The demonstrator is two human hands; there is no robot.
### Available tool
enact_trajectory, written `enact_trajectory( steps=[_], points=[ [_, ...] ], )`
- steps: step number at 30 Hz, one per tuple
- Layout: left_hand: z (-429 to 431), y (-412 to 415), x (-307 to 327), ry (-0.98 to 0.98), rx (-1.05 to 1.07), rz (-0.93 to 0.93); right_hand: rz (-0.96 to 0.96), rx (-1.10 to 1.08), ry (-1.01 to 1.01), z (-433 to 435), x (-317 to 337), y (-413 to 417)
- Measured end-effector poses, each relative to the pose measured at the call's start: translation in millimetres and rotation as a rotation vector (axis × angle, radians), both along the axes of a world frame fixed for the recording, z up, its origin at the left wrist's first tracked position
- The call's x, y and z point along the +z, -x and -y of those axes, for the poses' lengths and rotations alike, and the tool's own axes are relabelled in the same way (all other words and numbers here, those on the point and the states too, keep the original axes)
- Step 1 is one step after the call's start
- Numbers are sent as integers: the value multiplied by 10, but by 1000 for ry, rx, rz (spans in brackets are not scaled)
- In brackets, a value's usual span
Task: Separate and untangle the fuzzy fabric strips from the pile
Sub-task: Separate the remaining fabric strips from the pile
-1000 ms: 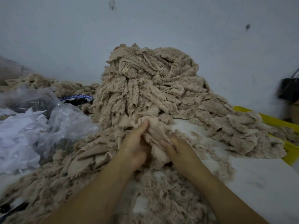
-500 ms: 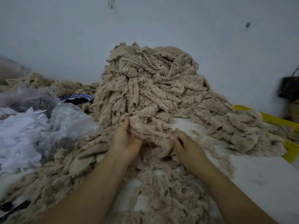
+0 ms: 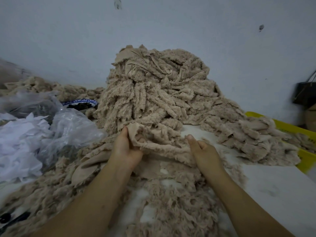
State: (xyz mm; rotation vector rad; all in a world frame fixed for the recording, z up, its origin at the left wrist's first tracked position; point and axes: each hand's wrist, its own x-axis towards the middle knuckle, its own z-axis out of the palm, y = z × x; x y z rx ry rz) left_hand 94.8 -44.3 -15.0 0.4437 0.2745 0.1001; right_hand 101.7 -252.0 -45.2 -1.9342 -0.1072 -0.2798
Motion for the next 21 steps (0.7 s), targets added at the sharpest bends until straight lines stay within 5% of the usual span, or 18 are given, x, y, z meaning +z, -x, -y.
enact_trajectory(
  steps=[8,13,18,21],
  points=[
    [-165,-69,-7,136,56,127,3,3,118,37,-4,6],
    [-254,-63,-40,2,54,169,73,122,228,62,-25,15],
    [-235,-28,-40,-14,-13,156,120,310,652,-9,-57,70],
    [-144,-14,-35,-85,-84,168,48,272,339,-11,-21,82]
  ],
)
